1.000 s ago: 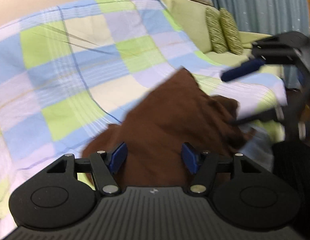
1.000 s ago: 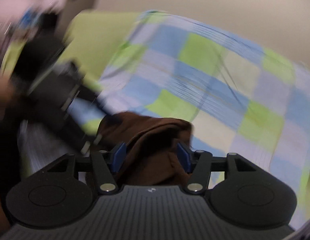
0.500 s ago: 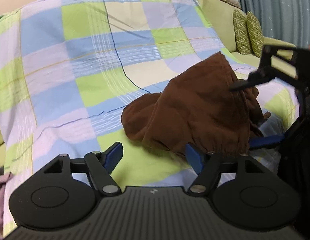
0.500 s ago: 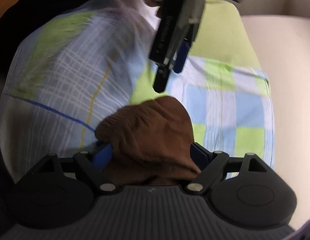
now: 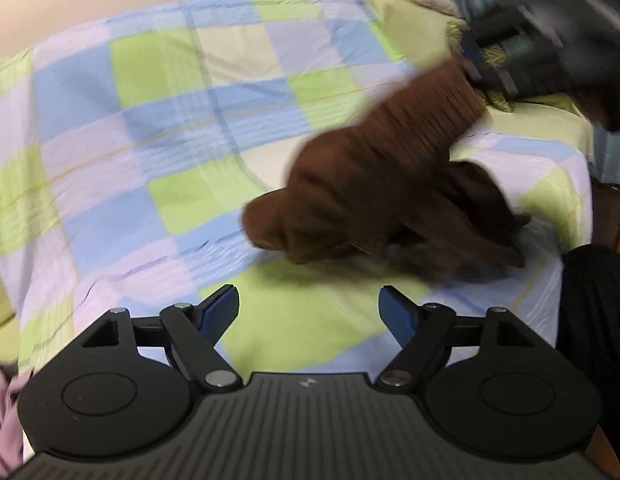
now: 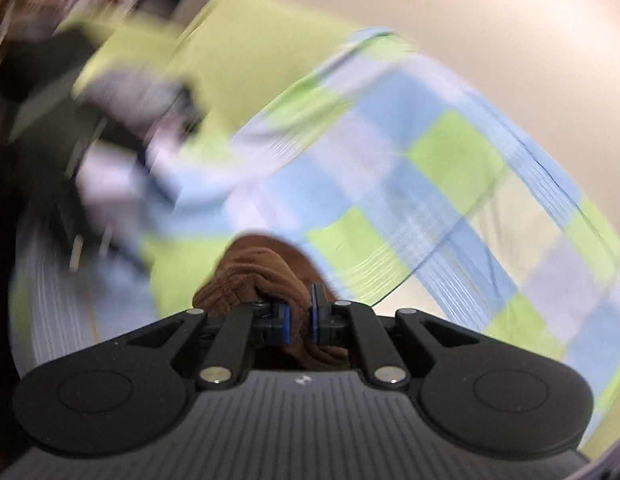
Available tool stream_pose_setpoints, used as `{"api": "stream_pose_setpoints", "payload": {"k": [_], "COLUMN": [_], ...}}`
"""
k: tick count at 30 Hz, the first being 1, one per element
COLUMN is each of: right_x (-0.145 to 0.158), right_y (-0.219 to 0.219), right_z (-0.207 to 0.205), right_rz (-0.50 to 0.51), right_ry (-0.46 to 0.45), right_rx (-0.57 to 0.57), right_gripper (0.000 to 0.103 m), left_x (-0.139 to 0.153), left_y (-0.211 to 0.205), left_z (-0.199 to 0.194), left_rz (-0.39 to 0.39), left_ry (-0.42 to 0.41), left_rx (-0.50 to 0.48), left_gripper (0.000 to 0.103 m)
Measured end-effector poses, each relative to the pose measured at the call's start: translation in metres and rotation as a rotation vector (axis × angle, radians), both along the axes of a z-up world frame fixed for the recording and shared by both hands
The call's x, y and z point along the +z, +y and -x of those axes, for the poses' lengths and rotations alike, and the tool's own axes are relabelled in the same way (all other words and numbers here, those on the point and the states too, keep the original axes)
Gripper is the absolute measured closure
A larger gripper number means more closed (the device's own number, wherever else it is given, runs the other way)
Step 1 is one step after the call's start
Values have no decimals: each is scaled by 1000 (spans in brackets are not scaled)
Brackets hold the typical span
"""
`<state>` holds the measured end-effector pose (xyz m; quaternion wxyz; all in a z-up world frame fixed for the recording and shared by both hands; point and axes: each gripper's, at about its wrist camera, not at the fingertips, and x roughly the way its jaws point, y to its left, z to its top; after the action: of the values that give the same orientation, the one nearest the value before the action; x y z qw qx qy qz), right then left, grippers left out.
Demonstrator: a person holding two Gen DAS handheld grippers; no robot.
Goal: Fold clothes
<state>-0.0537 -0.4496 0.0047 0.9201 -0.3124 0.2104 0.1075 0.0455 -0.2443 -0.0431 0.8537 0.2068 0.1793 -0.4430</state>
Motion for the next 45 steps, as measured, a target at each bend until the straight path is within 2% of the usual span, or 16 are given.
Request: {"api": "stream_pose_setpoints", "payload": {"k": [3,8,11,16,18,23,25,28,30,33,38,39,41,42,44,45], "right_x": [32,79,95,111,120,140,146,146,143,136,128,127,126,125,124,124], "right_y": [-11,-30,-44,-56,-53,-35,-26,-19,-21,-30,-36,-37,-41,-44,-54,-58], "right_z": [9,16,19,14,14,4,-2,-11,-18,-28,-41,-43,-44,-45,-45,-43], "right_rz": [-117,-336,-451,-504,-516,-593,-621,-601,-602,-640,-686,-688,-686,-680,-665,-660], "right_ry": [-41,-77,-88,-110,-119,-127,-128,-127,-120,-103,-80,-79,-82,-87,-100,-104], "right_rx": [-5,-16,-64,-109,-101,-81,-80,-97,-128,-164,-173,-173,-185,-197,-226,-238], "right_gripper": [97,97,97,97,97,97,97,97,97,97,97,97,97,97,97,97], "left_x": [6,16,21,25,24,17,16,16,15,1,-16,-19,-24,-24,-19,-12], "left_y": [-17,-32,-37,-20,-2,9,9,14,21,17,-6,-10,-23,-26,-16,-7], "left_z": [11,17,26,37,42,50,55,61,64,67,74,75,76,73,75,66], "left_rz": [18,79,103,159,225,240,242,252,264,207,110,97,44,17,39,72], "left_ry": [-65,-70,-98,-122,-85,-15,-10,-11,4,-9,-75,-85,-154,-193,-196,-173], "left_rx": [-24,-54,-39,-3,-17,-43,-43,-39,-35,-31,-7,-6,15,34,59,80], "left_gripper": [19,17,17,17,17,17,17,16,12,11,14,16,39,45,70,72]}}
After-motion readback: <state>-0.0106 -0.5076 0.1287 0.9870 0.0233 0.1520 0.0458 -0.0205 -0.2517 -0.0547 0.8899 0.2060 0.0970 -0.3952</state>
